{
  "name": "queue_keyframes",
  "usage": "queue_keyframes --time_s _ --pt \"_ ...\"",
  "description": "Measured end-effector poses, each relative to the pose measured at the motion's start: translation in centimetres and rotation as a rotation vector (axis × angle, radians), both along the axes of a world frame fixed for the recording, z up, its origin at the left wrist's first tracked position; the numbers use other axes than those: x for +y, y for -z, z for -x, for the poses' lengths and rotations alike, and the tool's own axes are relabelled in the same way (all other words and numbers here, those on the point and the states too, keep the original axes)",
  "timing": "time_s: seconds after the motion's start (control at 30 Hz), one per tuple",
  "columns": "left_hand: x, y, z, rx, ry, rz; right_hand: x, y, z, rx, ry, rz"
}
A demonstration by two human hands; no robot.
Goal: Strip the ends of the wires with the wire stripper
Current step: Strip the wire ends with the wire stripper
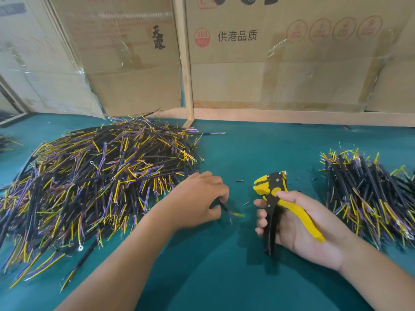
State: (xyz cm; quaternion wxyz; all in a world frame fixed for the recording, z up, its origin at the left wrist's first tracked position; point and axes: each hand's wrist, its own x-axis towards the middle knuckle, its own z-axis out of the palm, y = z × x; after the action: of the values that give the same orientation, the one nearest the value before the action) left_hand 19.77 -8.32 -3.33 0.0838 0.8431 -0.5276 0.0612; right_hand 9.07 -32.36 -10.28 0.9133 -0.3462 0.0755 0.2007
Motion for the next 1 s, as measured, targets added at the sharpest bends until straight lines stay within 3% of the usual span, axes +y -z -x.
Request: queue_keyframes --time_s 0.1,0.2,0.27,0.57,0.9,1.0 --pt "-0.1 -0.8 0.1 -0.032 -0.053 0.28 0.4 -0.7 0.3 0.011 0.062 -0.003" --pt "-0.3 -1.6 0.8 0.058 -0.095 0.621 0.9 -1.2 0.7 -0.012 0.057 0.008" --pt "-0.6 -1.8 1.3 0.106 -0.103 0.712 1.0 -1.4 0.9 -0.033 0.025 0.007" --pt "-1.9 -1.5 3.5 0.525 -0.169 0.864 1.2 -1.2 0.7 -0.011 0.033 0.033" --pt "-2.1 -1.2 4.0 0.556 -0.179 0.783 1.4 -1.3 0.7 0.005 0.047 0.058" --pt "-2.3 -1.2 4.1 0.667 -0.132 0.827 1.4 -1.4 0.8 -0.007 0.049 0.059"
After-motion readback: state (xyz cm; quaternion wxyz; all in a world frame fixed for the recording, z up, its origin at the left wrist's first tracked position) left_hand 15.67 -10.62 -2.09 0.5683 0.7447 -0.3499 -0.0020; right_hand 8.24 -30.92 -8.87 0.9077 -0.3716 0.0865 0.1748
